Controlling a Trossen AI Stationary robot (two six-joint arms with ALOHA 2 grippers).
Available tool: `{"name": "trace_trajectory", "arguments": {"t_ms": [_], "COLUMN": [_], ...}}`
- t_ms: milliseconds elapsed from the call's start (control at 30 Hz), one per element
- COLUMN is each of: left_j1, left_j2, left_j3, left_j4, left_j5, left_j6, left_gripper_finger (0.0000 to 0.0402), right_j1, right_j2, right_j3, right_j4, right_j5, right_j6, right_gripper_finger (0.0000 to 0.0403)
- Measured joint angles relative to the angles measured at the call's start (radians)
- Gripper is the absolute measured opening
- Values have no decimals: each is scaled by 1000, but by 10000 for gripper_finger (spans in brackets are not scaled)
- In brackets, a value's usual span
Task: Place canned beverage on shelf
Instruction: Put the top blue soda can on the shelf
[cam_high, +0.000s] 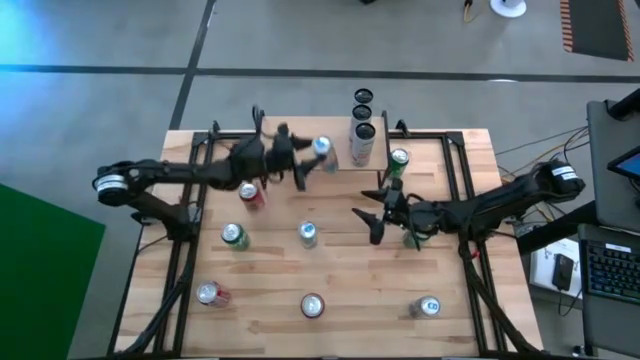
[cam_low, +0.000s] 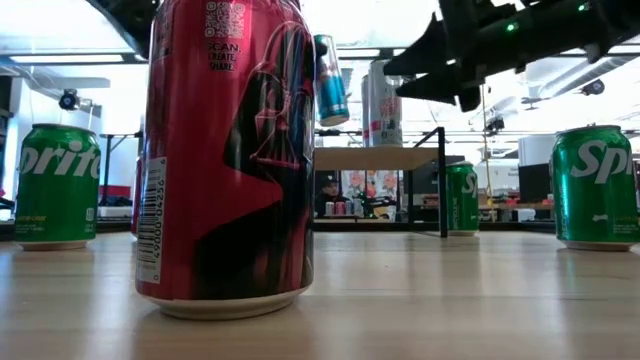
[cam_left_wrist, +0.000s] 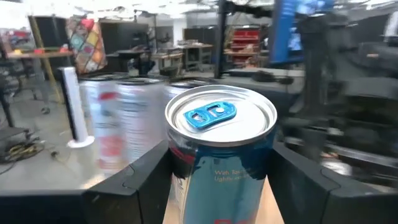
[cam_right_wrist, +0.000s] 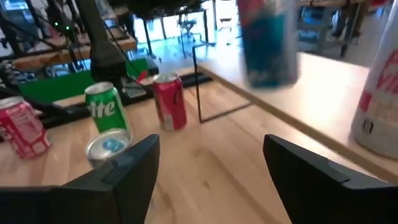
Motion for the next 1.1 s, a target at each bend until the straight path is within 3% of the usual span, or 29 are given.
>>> {"name": "trace_trajectory", "arguments": {"t_ms": [167,267,533,833,1100], "left_j1": [138,180,271,302,311], "left_j2": [63,124,274,397,395], "left_j3": [157,234,362,469,505], "left_j4": [-184,-249,-250,-250,-329], "left_j5": [124,136,173,205,202], "left_j6": [-4,17,35,38,48], "left_gripper_finger": [216,216,217,217,217], "right_j1": [5,5,8,8,8], "right_j2": [-59,-77,-112,-131,-133], "right_j3": [-1,-2,-10,-17,-17], "right_j4": [-136,-170,-256,-313,-336], "right_j5": [23,71,103,103,103], "right_j6": [57,61,96,119,128], "right_gripper_finger": [253,245,235,236,238]}}
